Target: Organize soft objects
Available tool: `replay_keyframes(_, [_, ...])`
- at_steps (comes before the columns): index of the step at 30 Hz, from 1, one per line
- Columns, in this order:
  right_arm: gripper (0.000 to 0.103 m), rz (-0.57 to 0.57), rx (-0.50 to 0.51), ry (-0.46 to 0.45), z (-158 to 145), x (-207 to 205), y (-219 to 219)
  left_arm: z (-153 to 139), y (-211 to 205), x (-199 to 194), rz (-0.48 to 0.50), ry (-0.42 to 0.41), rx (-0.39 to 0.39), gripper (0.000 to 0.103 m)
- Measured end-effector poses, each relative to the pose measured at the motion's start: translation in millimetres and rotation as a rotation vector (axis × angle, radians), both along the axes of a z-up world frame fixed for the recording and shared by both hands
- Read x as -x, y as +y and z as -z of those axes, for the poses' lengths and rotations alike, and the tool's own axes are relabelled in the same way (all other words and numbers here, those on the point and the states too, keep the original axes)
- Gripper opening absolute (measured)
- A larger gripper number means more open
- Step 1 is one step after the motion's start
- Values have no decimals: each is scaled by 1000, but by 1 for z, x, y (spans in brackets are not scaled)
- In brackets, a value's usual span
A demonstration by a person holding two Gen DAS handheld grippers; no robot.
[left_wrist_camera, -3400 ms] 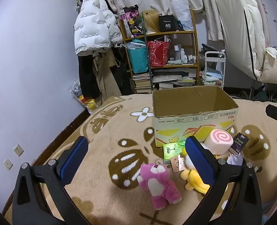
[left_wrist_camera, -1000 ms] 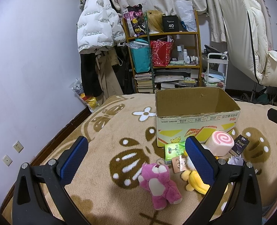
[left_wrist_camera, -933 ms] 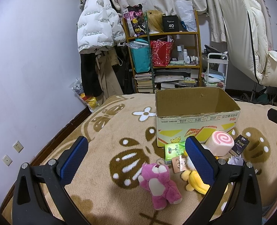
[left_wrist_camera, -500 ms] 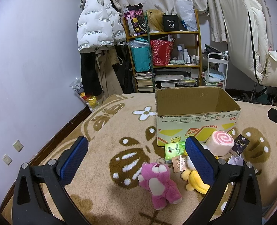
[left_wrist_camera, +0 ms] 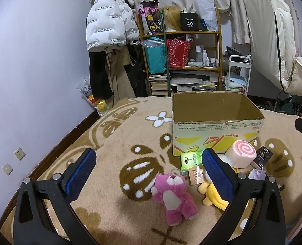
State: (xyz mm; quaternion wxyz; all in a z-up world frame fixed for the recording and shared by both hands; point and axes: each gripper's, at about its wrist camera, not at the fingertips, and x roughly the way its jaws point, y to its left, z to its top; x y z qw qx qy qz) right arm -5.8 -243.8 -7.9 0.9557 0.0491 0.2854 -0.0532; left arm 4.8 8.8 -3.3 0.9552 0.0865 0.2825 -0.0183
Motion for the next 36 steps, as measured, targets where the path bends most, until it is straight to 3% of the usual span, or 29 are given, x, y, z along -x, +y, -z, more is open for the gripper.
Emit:
replay_keyframes(13, [103, -21, -17, 24, -2, -3, 0, 6, -3, -13, 2, 88, -12, 102])
replay_keyframes(26, [103, -22, -113, 160, 20, -26, -7, 37, 0, -51, -24, 335, 87, 102])
replay_keyframes(36, [103, -35, -119, 302, 54, -55, 1, 66, -8, -78, -1, 473, 109, 102])
